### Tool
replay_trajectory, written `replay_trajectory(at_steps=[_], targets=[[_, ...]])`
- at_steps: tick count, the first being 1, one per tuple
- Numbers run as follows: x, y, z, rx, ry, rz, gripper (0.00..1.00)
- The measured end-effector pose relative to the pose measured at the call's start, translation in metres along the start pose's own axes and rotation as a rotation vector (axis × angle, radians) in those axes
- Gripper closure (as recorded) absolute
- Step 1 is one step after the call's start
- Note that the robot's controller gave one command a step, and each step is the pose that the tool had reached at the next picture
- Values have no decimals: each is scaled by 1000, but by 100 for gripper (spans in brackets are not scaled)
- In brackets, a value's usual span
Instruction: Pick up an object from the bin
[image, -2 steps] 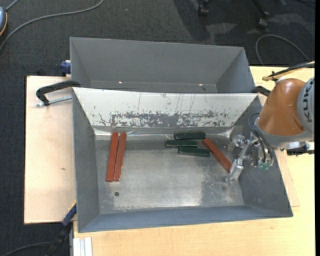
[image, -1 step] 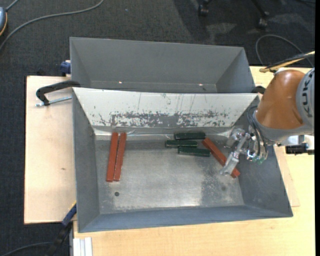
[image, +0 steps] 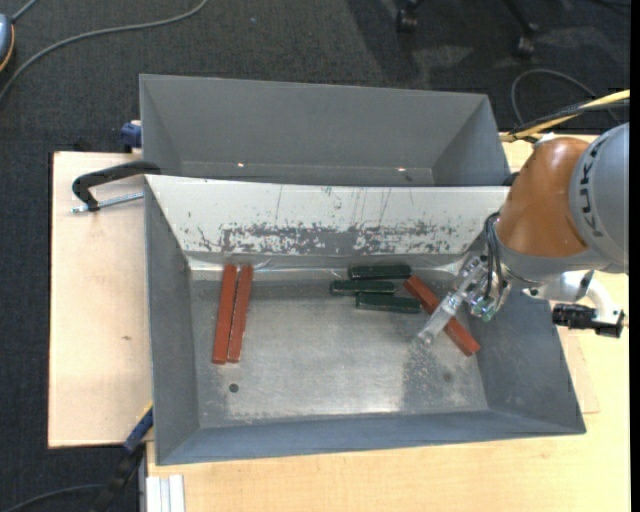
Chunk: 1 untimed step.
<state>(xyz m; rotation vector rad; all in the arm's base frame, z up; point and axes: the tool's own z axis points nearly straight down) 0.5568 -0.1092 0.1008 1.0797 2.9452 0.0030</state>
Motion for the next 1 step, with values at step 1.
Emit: replay_trajectory(at_steps=[1], targets=[[3,1,31,5,7,382,0]])
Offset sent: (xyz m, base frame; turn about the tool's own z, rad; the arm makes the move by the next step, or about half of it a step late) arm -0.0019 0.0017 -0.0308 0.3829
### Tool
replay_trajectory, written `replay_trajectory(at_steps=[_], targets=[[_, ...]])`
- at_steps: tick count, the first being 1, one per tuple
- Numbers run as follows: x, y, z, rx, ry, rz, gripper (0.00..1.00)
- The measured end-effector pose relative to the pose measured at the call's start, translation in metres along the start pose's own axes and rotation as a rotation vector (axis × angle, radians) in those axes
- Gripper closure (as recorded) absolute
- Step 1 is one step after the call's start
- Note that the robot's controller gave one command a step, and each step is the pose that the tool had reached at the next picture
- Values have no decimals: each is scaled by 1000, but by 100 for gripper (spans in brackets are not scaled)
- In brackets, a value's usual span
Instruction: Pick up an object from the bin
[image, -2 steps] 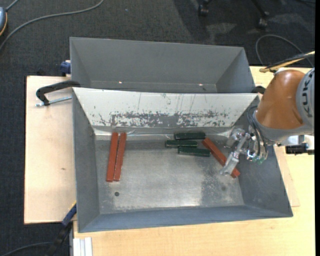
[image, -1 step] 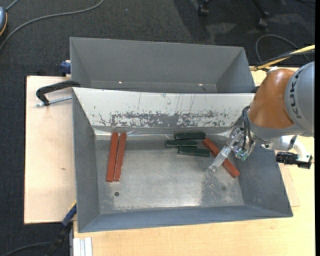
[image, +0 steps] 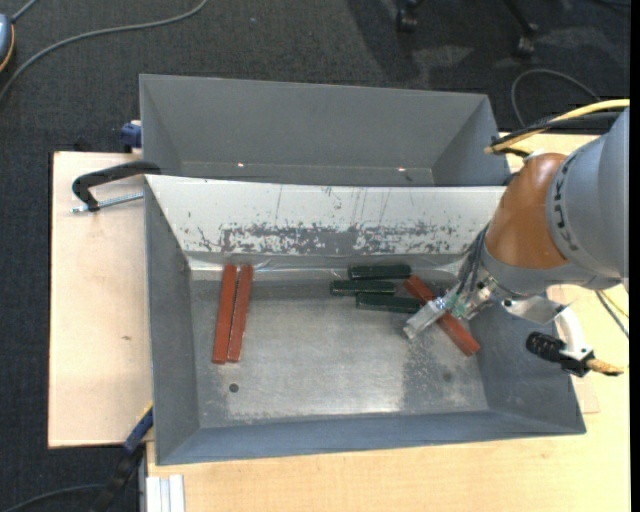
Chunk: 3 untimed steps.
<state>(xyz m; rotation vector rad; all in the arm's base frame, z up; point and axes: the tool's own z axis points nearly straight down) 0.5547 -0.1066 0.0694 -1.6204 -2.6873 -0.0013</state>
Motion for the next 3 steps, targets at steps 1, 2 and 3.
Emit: replay_trajectory(at_steps=[1,2,3], targets=[[0,1,-1,-1,-2,-3,0],[0,1,-1,-1,-3,-3,100],[0,2,-27,-6,-7,-5,100]])
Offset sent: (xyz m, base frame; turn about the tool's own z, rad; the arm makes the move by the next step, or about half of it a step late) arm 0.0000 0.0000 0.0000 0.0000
